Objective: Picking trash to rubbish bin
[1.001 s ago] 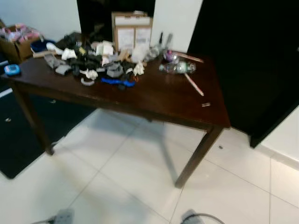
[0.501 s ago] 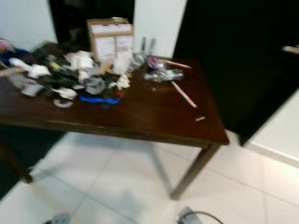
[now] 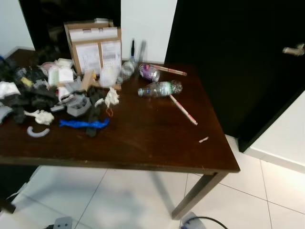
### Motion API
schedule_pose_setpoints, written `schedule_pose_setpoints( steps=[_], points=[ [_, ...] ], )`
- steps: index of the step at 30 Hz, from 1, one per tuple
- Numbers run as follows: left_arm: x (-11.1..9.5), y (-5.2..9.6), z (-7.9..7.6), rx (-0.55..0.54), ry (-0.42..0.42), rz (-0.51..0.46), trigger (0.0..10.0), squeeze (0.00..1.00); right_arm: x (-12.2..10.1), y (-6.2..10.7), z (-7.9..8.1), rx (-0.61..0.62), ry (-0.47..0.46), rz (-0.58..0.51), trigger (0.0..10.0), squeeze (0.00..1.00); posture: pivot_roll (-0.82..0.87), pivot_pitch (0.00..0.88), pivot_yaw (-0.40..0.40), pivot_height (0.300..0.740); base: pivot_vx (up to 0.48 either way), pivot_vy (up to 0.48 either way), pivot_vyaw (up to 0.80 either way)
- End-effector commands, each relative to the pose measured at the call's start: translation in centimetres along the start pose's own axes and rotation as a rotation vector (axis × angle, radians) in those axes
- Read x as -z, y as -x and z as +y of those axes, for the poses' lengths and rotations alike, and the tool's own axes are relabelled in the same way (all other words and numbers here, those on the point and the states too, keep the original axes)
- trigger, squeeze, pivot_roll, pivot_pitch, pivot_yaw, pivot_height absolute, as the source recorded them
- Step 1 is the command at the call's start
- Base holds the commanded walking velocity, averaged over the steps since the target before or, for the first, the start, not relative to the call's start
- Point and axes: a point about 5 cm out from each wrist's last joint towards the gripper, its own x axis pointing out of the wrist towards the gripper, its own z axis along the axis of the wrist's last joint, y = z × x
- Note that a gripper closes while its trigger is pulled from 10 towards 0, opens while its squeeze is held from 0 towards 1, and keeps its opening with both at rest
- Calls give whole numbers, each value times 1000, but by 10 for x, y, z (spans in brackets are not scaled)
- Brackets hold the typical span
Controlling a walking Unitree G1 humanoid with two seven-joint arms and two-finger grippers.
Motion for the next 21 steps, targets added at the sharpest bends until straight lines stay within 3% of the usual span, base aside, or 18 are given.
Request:
schedule_pose_setpoints(
  steps=[1, 12, 21],
  points=[
    [11, 1, -3, 3, 5, 35, 10000, 0, 17, 1, 1, -9, -6, 58, 10000, 0, 183, 72, -56, 740, 0, 0, 0],
    [15, 2, -5, 25, 19, 42, 10000, 0, 19, 2, 1, -11, -3, 64, 10000, 0, 181, 80, -58, 740, 0, 0, 0],
    [19, 2, -6, 22, 20, 56, 10000, 0, 24, 3, 0, -11, -4, 72, 10000, 0, 179, 82, -58, 740, 0, -390, 0]
  ],
)
